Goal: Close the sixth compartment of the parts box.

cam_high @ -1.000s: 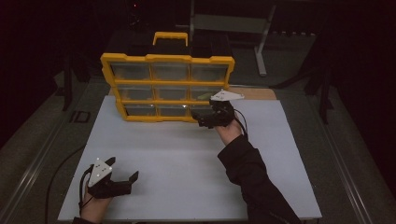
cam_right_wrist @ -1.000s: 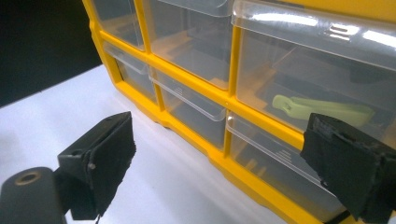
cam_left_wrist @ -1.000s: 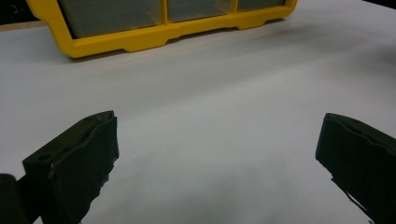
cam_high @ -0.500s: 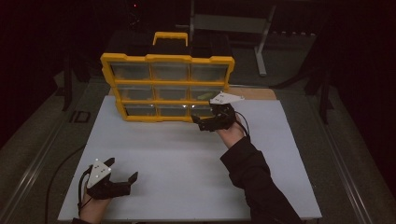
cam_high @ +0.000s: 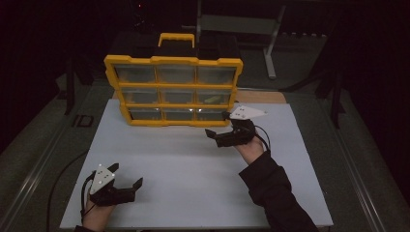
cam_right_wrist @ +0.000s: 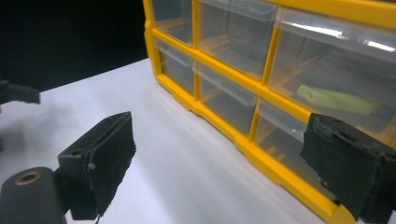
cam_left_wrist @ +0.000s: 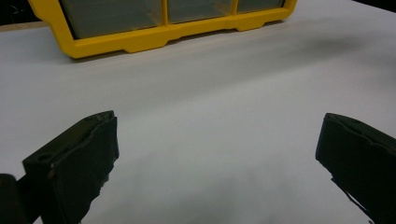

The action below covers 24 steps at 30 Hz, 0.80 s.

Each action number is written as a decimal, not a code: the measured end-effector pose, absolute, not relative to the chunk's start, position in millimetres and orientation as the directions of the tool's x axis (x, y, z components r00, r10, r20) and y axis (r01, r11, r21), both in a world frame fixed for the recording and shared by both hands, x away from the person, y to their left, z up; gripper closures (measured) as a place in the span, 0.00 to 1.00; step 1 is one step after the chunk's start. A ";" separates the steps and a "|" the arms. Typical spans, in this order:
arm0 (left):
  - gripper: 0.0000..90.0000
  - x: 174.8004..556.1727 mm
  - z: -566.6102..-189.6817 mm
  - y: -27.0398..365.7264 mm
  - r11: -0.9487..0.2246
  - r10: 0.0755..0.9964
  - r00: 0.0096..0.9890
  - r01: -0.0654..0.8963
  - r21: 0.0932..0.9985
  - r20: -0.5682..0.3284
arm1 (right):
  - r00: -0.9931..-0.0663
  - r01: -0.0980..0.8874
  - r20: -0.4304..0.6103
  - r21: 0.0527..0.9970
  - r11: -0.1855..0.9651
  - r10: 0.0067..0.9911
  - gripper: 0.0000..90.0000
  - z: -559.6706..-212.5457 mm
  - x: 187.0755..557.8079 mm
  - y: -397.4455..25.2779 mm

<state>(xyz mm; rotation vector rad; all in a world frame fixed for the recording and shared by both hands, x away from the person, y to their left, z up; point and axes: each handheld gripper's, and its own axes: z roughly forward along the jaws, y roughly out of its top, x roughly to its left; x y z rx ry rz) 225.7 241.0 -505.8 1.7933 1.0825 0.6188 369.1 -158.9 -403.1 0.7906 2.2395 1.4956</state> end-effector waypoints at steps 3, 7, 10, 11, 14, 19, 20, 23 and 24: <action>0.00 225.4 -505.4 241.4 -0.184 0.874 0.483 0.407 0.894 -0.040 | -0.803 0.251 0.027 0.922 0.296 0.595 0.10 -408.5 361.9 -166.3; 0.00 225.5 -505.8 240.8 -0.189 0.873 0.486 0.409 0.893 -0.037 | -0.814 0.241 0.024 0.923 0.300 0.581 0.11 -416.1 353.1 -176.0; 0.00 225.3 -505.5 240.3 -0.191 0.873 0.486 0.407 0.893 -0.035 | -0.821 0.233 0.020 0.924 0.304 0.570 0.10 -421.6 346.4 -182.5; 0.00 225.2 -505.5 240.3 -0.192 0.873 0.487 0.407 0.893 -0.034 | -0.820 0.234 0.017 0.922 0.308 0.572 0.10 -423.2 344.2 -184.5; 0.00 225.4 -505.7 240.4 -0.195 0.873 0.486 0.408 0.892 -0.032 | -0.825 0.233 0.024 0.925 0.301 0.565 0.10 -428.3 337.1 -191.4; 0.00 225.7 -506.0 239.6 -0.199 0.872 0.489 0.409 0.891 -0.030 | -0.830 0.228 0.023 0.926 0.302 0.557 0.10 -435.2 326.3 -201.9; 0.00 225.7 -506.0 239.6 -0.199 0.872 0.489 0.409 0.891 -0.030 | -0.830 0.228 0.023 0.926 0.302 0.557 0.10 -435.2 326.3 -201.9; 0.00 225.8 -506.3 239.5 -0.198 0.872 0.489 0.408 0.891 -0.030 | -0.834 0.231 0.029 0.925 0.302 0.551 0.10 -440.4 319.2 -208.1; 0.00 225.8 -506.4 239.6 -0.198 0.871 0.490 0.409 0.891 -0.031 | -0.834 0.231 0.028 0.924 0.304 0.550 0.10 -441.7 317.5 -209.7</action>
